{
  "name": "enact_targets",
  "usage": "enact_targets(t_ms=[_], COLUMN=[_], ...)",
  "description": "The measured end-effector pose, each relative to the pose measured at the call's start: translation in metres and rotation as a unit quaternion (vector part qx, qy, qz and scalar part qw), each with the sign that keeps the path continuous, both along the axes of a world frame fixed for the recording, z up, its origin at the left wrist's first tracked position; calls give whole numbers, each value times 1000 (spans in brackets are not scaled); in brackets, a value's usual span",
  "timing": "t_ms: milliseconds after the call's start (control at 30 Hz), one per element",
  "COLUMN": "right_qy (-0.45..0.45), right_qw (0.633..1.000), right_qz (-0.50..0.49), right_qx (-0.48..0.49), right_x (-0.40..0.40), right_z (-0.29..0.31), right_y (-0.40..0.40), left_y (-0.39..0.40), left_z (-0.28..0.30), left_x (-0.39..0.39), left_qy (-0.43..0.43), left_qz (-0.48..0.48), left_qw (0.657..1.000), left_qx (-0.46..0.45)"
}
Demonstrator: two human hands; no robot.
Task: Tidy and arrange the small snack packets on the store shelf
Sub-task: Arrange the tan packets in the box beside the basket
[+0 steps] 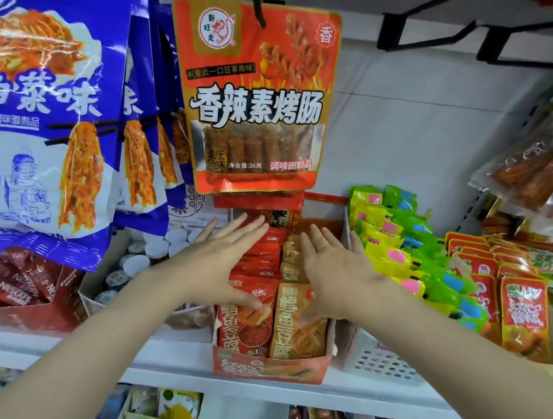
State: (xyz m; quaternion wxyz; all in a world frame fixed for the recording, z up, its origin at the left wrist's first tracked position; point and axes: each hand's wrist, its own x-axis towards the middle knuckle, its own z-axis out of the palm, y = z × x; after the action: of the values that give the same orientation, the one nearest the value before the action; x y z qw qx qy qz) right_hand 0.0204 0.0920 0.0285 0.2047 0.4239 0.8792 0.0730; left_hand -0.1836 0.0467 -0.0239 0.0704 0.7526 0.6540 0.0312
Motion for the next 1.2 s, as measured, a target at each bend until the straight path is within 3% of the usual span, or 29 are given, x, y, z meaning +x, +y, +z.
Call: enact_targets(t_ms=[133, 233, 300, 400, 467, 533, 667, 733, 833, 900, 1067, 1133, 1200], right_qy=[30, 32, 88, 203, 235, 234, 210, 196, 196, 170, 194, 248, 378], right_qw=[997, 995, 993, 973, 965, 967, 972, 976, 971, 980, 975, 957, 912], right_qz=[54, 59, 55, 79, 81, 91, 71, 77, 69, 60, 45, 76, 89], right_qx=[50, 69, 64, 81, 79, 46, 75, 62, 121, 84, 97, 128, 135], right_x=[18, 18, 22, 36, 47, 55, 58, 58, 59, 57, 49, 56, 80], right_z=[-19, -27, -29, -40, -49, -58, -53, -54, -47, -50, -62, -69, -80], right_y=[-31, -43, -53, -79, -93, -99, -100, -98, -95, -93, -83, -89, -98], left_y=[-14, -19, -31, -77, -114, -138, -140, -128, -114, -108, -89, -94, -106], left_z=[-5, 1, 5, -3, -13, -29, -42, -42, -45, -46, -37, -31, -29], left_x=[-1, 16, 30, 49, 60, 67, 75, 79, 81, 81, 83, 86, 92], left_qy=[-50, 5, 23, -47, -97, -97, -122, -113, -129, -124, -95, -73, -37], left_qz=[7, 46, 64, 82, 102, 125, 201, 220, 231, 233, 252, 253, 237], left_qw=[999, 999, 996, 985, 973, 965, 966, 962, 952, 952, 953, 957, 959], left_qx=[-5, 18, 59, 141, 184, 211, 105, 113, 154, 152, 138, 123, 153])
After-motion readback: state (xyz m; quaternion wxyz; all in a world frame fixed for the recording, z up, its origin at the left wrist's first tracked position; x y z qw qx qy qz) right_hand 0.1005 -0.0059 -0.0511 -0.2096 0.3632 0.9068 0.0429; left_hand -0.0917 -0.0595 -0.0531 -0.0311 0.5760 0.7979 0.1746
